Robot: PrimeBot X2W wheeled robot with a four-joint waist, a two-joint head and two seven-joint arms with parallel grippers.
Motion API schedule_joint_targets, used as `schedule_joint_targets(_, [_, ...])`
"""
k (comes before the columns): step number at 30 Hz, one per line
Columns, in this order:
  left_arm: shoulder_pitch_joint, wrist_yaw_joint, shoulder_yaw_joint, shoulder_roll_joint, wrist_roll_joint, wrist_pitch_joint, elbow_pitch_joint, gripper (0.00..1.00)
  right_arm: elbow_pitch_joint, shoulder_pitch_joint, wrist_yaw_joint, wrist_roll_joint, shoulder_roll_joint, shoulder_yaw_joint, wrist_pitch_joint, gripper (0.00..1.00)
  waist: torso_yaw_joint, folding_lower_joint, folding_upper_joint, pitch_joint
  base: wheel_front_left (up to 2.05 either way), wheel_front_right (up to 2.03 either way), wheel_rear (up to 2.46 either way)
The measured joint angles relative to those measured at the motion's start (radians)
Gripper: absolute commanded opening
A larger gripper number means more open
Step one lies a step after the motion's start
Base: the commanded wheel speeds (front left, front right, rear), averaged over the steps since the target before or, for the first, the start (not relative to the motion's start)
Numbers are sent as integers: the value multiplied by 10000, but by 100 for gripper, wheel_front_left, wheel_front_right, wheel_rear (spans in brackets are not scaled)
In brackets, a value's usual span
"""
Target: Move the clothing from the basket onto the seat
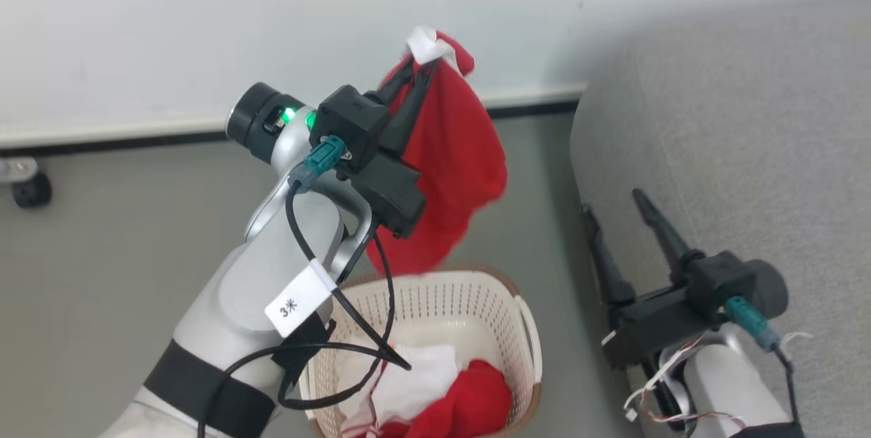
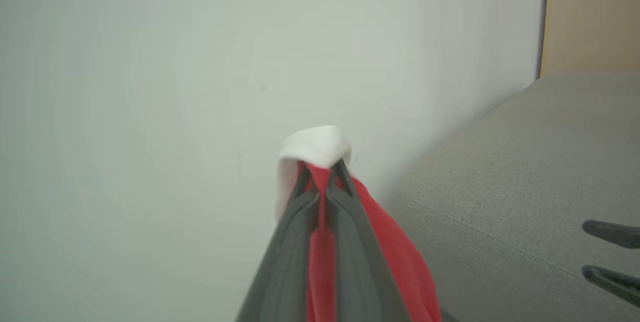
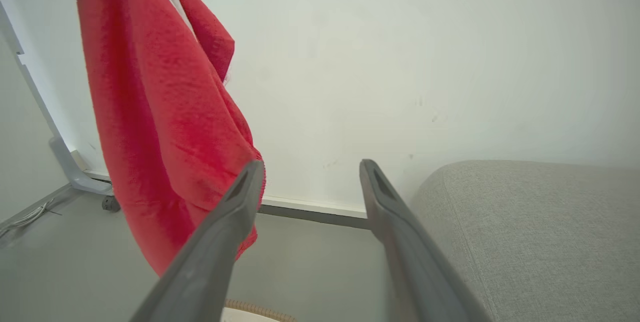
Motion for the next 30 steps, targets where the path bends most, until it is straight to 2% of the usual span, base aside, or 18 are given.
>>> schedule_joint_targets(13, [434,232,-1243,8,-895,0,-222,0,560,72,255,-56,104,1463,0,100,106,0,1,-1464,0,0,0])
schedule_joint_targets(19, [478,401,-1814,15,-1344,0,-616,0,1112,-36,313,-44,130,2207,0,100,328,0,1,-1744,0,0,0])
schedule_joint_targets(24, [605,552,-2115,15,-1517,0,-924,0,1799,-849,341,10,128,2575,0,100,527,1,1,-1852,0,0,0])
schedule_joint_targets(25, [611,579,-2151,27,-1538,0,-972,0,1927,-1036,341,27,128,2661,0,88,556,0,1,-1865,0,0,0])
schedule_joint_targets(26, [611,637,-2196,29,-1540,0,-1024,0,2084,-1203,341,38,134,2752,2,46,582,0,1,-1873,0,0,0])
schedule_joint_targets(27, [611,639,-2240,29,-1584,0,-1074,0,2209,-1325,341,56,132,2840,4,34,606,1,1,-1878,0,0,0])
schedule_joint_targets(28, [610,652,-2293,27,-1662,0,-1104,0,2337,-1433,341,94,130,2964,4,34,630,1,1,-1880,0,0,0])
schedule_joint_targets(29, [610,729,-2351,25,-1774,0,-1133,0,2445,-1516,341,132,130,3091,6,0,652,1,1,-1880,0,0,0])
schedule_joint_targets(30, [610,729,-2391,25,-1845,0,-1154,0,2546,-1598,341,176,130,3206,6,0,675,2,1,-1878,0,0,0])
